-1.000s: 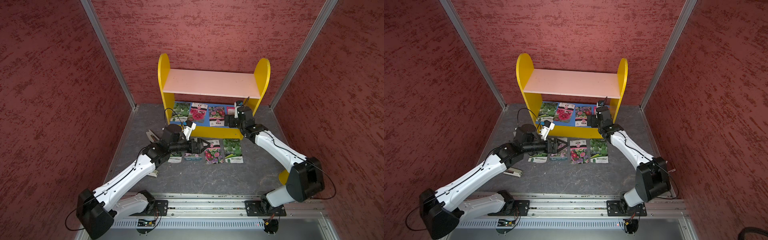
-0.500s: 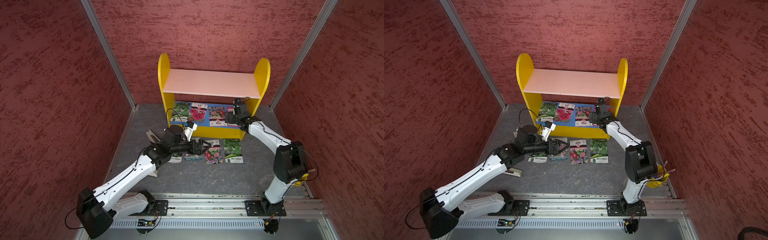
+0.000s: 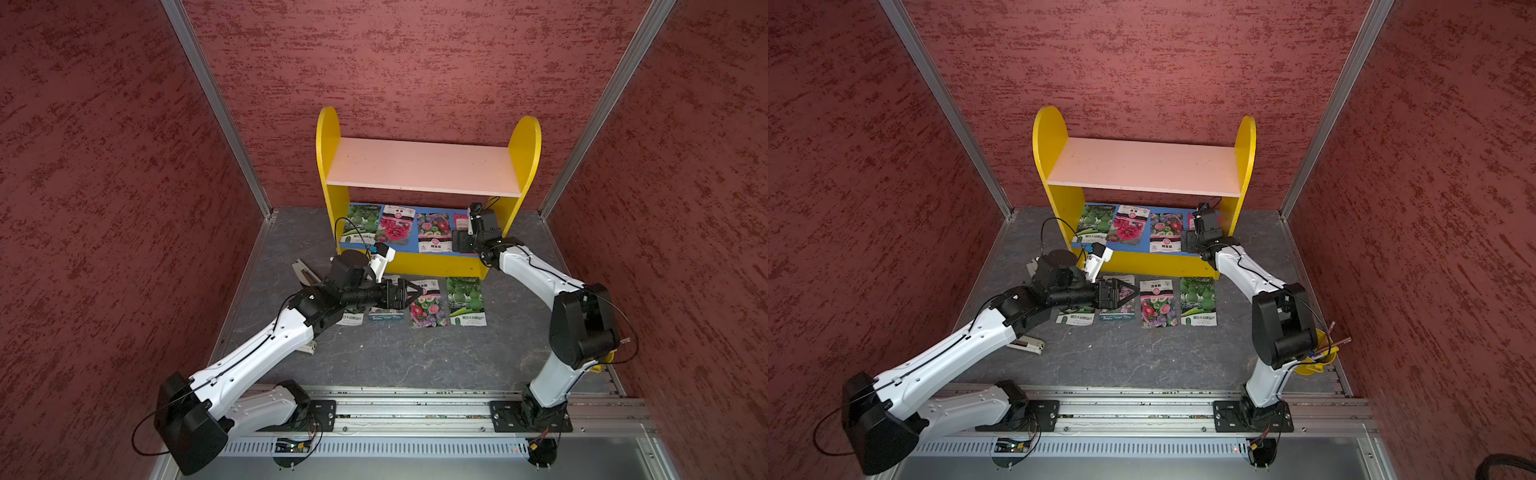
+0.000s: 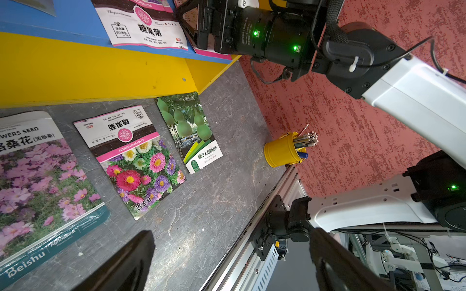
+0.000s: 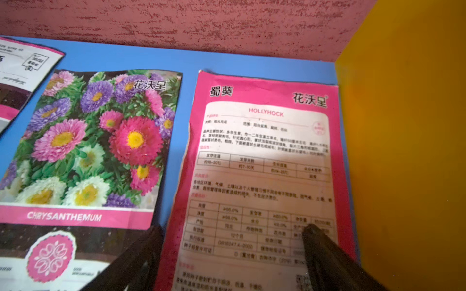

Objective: Take the seed bag off the shelf
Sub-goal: Pick up the seed packet from the shelf.

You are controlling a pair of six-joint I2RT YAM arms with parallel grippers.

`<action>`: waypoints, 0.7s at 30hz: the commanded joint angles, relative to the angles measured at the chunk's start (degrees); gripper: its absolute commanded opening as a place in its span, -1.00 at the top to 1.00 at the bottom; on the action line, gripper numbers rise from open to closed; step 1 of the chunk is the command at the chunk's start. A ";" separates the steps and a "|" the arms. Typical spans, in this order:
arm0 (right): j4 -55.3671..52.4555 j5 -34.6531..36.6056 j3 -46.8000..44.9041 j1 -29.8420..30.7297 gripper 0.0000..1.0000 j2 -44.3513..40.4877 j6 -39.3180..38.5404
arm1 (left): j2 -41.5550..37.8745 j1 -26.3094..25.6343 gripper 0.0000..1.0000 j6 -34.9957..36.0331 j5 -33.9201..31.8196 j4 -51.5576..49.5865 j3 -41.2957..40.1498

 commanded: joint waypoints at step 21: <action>-1.99 -5.06 -11.45 -0.92 -0.86 -21.27 4.78 | -0.10 -0.39 -0.99 1.72 -1.06 0.60 0.47</action>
